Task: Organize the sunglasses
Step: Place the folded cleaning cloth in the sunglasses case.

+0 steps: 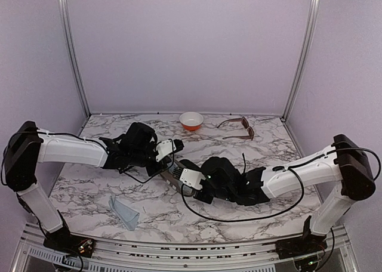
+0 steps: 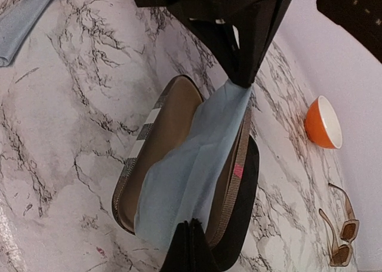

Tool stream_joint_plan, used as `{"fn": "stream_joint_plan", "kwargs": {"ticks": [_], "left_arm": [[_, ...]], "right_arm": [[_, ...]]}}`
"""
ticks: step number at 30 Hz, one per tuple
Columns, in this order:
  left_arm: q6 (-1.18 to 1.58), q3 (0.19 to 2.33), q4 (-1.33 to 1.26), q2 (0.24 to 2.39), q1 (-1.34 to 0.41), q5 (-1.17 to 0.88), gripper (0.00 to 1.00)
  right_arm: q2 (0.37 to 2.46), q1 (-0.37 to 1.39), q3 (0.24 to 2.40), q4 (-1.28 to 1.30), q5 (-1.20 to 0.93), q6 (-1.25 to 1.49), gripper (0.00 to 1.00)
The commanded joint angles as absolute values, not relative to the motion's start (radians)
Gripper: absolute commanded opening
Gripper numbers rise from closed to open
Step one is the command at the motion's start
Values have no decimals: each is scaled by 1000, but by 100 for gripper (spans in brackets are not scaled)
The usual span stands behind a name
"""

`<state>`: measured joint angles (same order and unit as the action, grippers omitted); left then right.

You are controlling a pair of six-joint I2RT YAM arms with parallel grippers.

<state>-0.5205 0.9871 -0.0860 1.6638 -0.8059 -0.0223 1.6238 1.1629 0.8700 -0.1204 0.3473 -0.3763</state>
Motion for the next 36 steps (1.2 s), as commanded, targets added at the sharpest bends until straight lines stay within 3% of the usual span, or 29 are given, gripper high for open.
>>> {"fn": "stream_joint_plan", "kwargs": {"ticks": [1,36], "left_arm": [[-522,1029,-98,1692,-790,-49,0],[-466,1096,-47,1794,-749,-76,0]], "right_arm": [[1651,1149,903,-136,364,-392,0],[1738,1132,928,-149,366,-425,0]]}}
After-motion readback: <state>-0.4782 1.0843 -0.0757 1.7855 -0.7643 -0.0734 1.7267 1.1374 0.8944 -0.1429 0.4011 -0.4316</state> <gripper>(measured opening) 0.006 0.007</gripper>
